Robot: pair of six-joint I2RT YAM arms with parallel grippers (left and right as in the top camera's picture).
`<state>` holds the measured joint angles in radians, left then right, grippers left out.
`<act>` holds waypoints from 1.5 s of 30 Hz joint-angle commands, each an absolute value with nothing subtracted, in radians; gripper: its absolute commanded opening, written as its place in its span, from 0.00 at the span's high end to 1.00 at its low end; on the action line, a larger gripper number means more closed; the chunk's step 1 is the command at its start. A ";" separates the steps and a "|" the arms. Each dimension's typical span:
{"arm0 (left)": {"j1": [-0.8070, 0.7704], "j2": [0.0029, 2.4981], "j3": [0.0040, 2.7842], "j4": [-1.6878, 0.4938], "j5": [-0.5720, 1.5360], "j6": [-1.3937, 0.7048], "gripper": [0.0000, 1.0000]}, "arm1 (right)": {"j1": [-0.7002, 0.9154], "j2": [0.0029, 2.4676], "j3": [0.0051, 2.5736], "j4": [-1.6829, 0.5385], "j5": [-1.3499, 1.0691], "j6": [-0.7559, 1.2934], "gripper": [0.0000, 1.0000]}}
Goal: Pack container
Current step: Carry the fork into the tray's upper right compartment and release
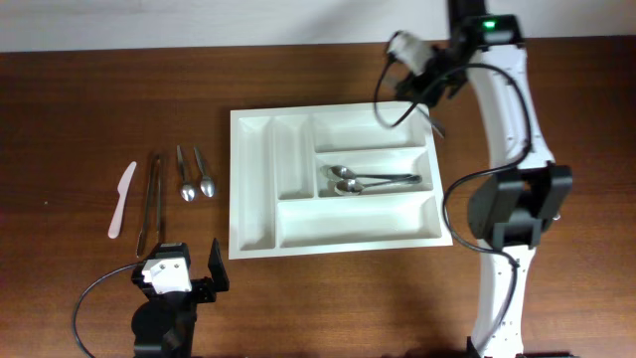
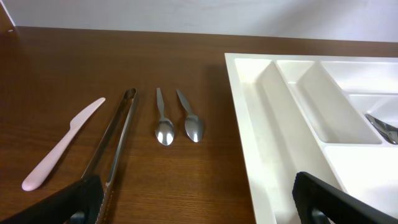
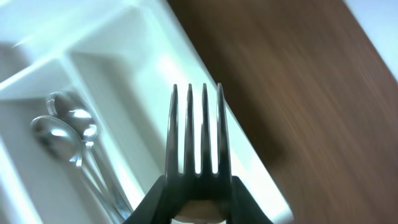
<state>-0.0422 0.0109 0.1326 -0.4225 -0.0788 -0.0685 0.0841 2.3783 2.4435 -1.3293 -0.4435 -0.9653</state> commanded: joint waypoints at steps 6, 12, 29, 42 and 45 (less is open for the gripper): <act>-0.035 0.006 0.125 -0.421 -0.068 -0.052 0.01 | 0.235 2.381 2.448 -1.330 -0.493 -1.359 0.96; -0.035 0.006 0.125 -0.421 -0.068 -0.052 0.01 | 0.264 2.420 2.442 -1.317 -0.486 -1.358 0.96; -0.035 0.006 0.125 -0.421 -0.068 -0.052 0.01 | 0.202 2.505 2.439 -1.300 -0.483 -1.270 0.39; -0.035 0.006 0.125 -0.421 -0.068 -0.052 0.01 | 0.115 2.354 2.441 -1.303 -0.404 -1.000 0.01; -0.035 0.006 0.125 -0.421 -0.068 -0.052 0.01 | 0.041 2.312 2.440 -1.304 -0.304 -0.842 0.01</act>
<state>-0.0422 0.0109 0.1326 -0.4229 -0.0788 -0.0685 0.1265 2.4229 2.4374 -1.3014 -0.4068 -1.0275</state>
